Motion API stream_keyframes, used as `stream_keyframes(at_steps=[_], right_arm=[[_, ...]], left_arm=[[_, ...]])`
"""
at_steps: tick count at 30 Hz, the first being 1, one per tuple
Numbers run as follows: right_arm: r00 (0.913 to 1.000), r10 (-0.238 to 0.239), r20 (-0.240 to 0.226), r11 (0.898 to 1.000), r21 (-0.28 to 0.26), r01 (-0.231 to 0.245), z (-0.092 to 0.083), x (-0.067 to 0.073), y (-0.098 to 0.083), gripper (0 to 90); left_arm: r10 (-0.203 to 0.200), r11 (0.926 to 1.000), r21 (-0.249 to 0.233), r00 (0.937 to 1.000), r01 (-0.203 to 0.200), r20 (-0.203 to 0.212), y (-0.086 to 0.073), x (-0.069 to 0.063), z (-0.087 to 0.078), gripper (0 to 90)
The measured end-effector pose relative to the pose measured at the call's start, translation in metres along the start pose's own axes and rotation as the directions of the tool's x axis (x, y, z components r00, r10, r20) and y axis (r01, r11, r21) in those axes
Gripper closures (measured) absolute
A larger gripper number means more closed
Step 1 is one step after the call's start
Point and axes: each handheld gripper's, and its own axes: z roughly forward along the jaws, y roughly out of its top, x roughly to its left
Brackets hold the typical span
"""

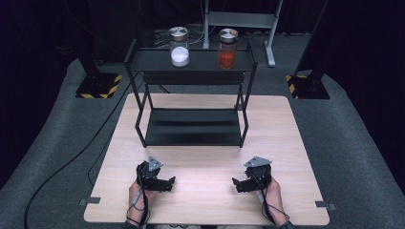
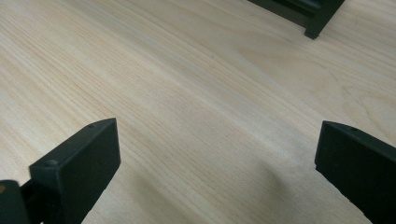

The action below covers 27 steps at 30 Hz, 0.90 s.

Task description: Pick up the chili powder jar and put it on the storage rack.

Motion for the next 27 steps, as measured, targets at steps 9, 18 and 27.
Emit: stream_keyframes(at_steps=[9, 18, 27], right_arm=[[0.9993, 0.035, -0.016, 0.999, -0.034, -0.035, 0.008, -0.005, -0.018, 0.0], [0.9987, 0.044, -0.026, 0.998, -0.044, -0.045, 0.008, -0.007, -0.022, 0.0], [0.9991, 0.039, -0.019, 0.998, -0.055, -0.04, 0.007, -0.004, -0.023, 0.0]], left_arm=[[0.005, 1.0, 0.0, 1.0, -0.005, 0.003, 0.0, 0.0, 0.0, 0.8], [0.006, 1.0, 0.0, 1.0, -0.006, -0.001, 0.0, -0.001, 0.0, 0.2], [0.008, 1.0, -0.001, 1.0, -0.008, -0.001, 0.0, -0.001, 0.0, 0.3]])
